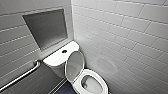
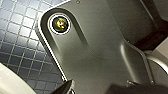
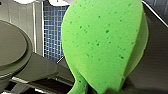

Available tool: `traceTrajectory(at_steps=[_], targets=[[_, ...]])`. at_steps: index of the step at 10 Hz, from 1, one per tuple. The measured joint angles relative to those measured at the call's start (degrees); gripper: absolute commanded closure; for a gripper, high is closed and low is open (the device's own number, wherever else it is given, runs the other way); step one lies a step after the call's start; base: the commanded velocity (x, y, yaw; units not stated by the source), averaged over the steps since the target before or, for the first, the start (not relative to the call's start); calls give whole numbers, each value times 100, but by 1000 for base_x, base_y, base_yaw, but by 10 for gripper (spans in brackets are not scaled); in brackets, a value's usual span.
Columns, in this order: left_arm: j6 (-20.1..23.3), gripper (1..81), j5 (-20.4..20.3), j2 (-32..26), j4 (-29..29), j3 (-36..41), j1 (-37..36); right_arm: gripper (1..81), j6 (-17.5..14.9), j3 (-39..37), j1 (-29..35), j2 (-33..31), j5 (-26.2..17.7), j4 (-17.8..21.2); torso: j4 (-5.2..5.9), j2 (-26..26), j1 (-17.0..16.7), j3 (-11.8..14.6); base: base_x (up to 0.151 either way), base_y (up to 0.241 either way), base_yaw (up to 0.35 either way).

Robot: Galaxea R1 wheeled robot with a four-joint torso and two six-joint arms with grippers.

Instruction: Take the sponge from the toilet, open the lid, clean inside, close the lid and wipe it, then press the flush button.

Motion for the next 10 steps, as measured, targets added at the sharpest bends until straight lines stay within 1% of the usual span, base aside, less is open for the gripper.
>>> traceTrajectory(at_steps=[1,2,3,5,6,7,8,9,10], targets=[[418,10,187,116,-408,6,110,811,0,-2,-15,1,0,0,0,0,-2,0,0,0,0],[1154,10,521,226,-1133,9,196,811,0,-17,-17,17,-2,0,0,0,-2,2,0,0,0],[2203,10,851,317,-2192,-5,207,811,-1,-65,-17,59,0,-2,0,0,-4,2,0,0,0],[4105,10,1061,405,-4240,-5,254,811,0,-172,-15,122,-73,1,0,0,-6,2,0,0,0],[4752,10,1097,402,-5133,12,267,811,10,-174,-4,117,-223,6,0,0,-6,2,0,0,0],[5085,10,1097,380,-5805,78,249,811,21,-190,63,122,-402,9,0,0,-9,2,0,0,0],[5303,10,1198,374,-6299,163,204,811,24,-227,219,122,-551,10,0,-2,-9,2,0,0,0],[5364,10,1386,379,-6646,282,96,811,33,-286,435,119,-713,12,0,0,-9,2,0,0,0],[5454,10,1709,374,-6806,444,-85,811,44,-393,612,122,-923,17,0,0,-9,2,0,0,0]])
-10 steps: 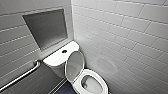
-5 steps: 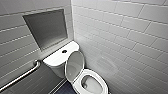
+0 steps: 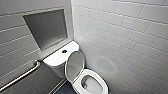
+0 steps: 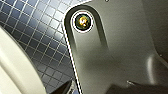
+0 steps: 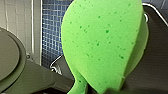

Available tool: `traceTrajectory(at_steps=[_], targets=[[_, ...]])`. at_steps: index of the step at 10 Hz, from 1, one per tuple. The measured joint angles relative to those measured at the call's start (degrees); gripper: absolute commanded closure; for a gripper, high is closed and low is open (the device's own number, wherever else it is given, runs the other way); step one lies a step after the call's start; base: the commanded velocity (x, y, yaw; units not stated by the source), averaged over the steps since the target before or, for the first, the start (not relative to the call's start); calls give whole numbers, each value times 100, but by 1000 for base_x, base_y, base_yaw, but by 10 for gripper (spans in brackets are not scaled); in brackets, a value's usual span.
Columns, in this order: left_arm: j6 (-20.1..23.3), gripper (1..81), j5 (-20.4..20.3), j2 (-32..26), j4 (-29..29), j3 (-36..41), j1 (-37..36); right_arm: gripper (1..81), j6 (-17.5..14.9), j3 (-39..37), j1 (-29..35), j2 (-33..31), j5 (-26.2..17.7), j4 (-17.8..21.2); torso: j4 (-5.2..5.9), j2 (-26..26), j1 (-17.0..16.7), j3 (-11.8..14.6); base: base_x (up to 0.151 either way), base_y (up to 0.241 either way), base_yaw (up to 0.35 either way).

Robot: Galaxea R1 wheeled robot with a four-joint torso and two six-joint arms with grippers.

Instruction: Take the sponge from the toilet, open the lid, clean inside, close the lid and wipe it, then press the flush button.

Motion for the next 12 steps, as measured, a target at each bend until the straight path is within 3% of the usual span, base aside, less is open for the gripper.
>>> traceTrajectory(at_steps=[3,6,9,12], targets=[[23,10,540,16,-121,411,-171,811,18,-718,-37,24,-402,0,0,0,0,0,0,0,0],[30,10,571,-9,-269,430,-328,811,22,-1452,-102,375,-474,-5,0,0,0,0,0,0,0],[43,10,488,-11,-276,500,-311,811,20,-1406,-102,469,-483,-24,0,0,0,0,0,0,0],[41,10,243,-17,-319,885,-306,811,16,-330,201,-286,-513,-24,0,0,0,0,0,0,0]])
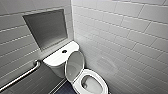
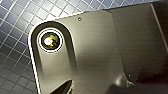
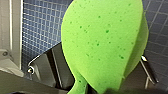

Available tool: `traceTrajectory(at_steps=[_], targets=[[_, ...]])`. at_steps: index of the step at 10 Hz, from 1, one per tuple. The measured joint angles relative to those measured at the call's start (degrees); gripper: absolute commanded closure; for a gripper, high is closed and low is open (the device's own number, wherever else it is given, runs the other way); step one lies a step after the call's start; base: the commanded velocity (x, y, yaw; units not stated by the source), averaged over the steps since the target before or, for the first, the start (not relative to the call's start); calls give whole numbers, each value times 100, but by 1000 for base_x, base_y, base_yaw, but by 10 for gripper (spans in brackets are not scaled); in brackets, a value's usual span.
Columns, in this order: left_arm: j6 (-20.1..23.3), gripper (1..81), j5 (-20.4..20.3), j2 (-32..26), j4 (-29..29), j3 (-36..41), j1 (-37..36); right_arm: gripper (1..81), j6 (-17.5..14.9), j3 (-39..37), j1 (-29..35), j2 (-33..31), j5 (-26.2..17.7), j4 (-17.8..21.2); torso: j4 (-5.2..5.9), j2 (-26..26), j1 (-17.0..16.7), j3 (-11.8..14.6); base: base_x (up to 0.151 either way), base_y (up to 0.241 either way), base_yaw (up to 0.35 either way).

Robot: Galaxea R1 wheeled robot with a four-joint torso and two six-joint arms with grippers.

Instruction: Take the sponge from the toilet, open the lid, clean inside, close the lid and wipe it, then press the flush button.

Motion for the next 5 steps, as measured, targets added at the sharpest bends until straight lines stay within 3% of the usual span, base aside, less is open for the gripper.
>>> traceTrajectory(at_steps=[3,5], targets=[[-7,10,-116,-280,-24,1037,9,811,0,1248,557,-386,-204,0,0,0,0,0,0,0,0],[-30,10,-137,-953,-28,2131,6,811,4,1420,1089,-527,-418,5,0,0,0,-2,0,0,0]])
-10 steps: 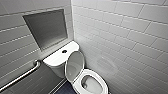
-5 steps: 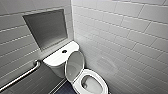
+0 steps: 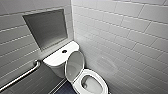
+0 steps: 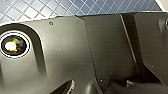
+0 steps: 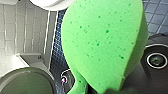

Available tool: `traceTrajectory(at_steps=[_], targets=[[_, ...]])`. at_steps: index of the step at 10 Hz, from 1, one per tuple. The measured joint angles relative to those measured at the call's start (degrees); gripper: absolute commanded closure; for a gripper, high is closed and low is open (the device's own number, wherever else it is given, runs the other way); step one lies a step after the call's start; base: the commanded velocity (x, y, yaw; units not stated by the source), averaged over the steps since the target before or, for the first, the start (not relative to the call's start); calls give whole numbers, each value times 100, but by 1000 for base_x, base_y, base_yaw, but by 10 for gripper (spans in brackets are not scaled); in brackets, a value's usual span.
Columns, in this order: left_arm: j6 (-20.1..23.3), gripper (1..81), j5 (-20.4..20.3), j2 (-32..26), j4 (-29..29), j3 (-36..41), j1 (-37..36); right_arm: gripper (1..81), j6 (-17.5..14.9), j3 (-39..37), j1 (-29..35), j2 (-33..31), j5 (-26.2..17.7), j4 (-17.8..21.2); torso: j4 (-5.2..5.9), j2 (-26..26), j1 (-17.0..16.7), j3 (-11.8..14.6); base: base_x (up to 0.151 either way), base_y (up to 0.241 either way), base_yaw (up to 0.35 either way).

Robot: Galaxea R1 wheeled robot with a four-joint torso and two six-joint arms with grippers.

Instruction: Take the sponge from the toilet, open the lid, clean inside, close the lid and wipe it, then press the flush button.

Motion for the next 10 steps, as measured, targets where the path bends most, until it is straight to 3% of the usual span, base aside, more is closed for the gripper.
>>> traceTrajectory(at_steps=[4,8,10], targets=[[-176,10,-68,-1163,-24,1386,82,811,2,83,992,5,-719,161,0,-9,2,0,0,0,0],[-215,10,-51,-1218,-107,1536,171,811,11,-135,1731,11,-1234,458,0,-614,378,0,0,0,0],[-215,10,-63,-1237,-123,1629,171,811,101,-356,2433,196,-1655,577,0,-811,498,0,0,0,0]])
